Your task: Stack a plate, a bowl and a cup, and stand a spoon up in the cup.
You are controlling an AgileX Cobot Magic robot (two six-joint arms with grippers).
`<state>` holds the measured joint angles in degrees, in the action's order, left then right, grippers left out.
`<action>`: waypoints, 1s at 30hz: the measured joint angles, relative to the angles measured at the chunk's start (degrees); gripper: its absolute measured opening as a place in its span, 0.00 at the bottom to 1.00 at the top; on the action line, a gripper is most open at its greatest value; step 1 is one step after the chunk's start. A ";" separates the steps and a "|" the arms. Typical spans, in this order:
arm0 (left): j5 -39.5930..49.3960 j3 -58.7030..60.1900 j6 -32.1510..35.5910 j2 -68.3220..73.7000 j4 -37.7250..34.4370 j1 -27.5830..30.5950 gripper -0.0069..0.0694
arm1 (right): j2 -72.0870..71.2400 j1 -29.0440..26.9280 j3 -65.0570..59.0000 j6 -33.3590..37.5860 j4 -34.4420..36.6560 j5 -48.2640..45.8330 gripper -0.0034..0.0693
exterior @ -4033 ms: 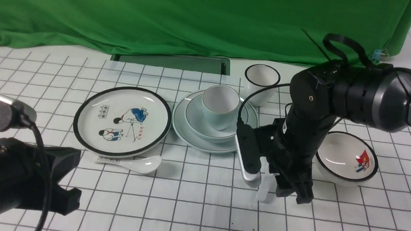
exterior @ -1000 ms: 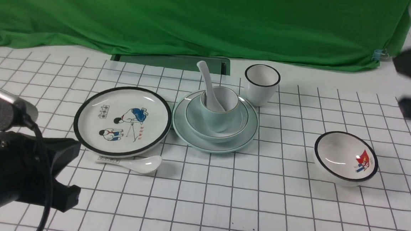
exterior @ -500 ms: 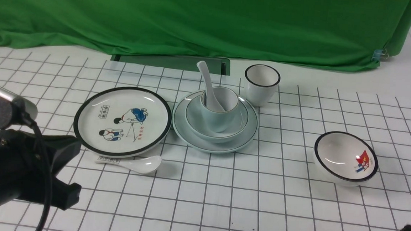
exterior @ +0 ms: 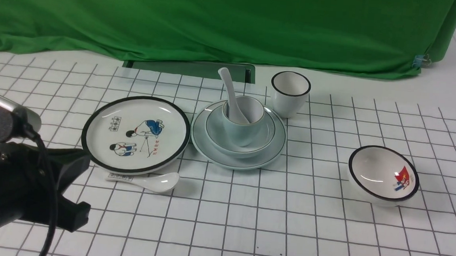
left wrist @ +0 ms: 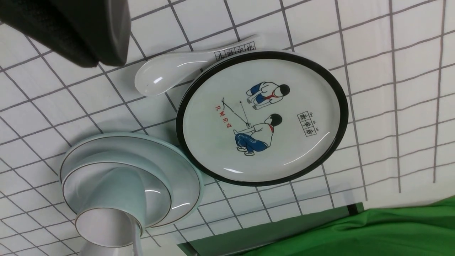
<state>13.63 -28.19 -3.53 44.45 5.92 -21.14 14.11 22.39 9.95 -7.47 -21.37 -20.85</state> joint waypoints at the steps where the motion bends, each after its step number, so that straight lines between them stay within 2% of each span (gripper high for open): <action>1: -0.01 0.00 0.07 0.00 0.00 0.00 0.05 | -2.35 -1.52 -1.40 -0.72 -0.29 1.83 0.06; 5: -0.06 0.00 0.07 0.00 0.00 0.00 0.05 | -8.63 -9.12 -8.00 -1.69 1.66 9.96 0.06; 6: -0.06 0.00 0.07 0.00 0.00 0.00 0.05 | -8.88 -9.12 -8.00 -1.69 1.86 10.43 0.06; 7: -0.06 0.00 0.07 0.00 0.00 0.00 0.05 | -10.56 -12.73 -9.76 -1.75 3.72 13.90 0.06; 11: -0.13 0.00 0.07 0.00 0.00 0.00 0.05 | -12.47 -20.74 -10.39 -1.82 10.19 16.49 0.06; 13: -0.13 0.00 0.07 0.00 0.00 0.00 0.05 | -12.48 -22.39 -10.41 -1.82 10.93 16.55 0.06; 18: -0.17 0.00 0.07 0.00 0.00 0.00 0.05 | -12.48 -23.42 -10.41 -1.71 12.82 15.42 0.06; 22: -0.24 0.00 0.07 0.00 0.00 0.00 0.05 | -12.52 -23.54 -10.46 3.07 18.56 12.23 0.06; 30: -0.26 0.00 0.07 0.00 0.00 0.00 0.05 | -13.97 -23.59 -10.46 6.22 20.04 9.38 0.06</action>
<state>13.37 -28.19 -3.47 44.45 5.92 -21.14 0.14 -1.20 -0.50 -1.24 -1.33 -11.47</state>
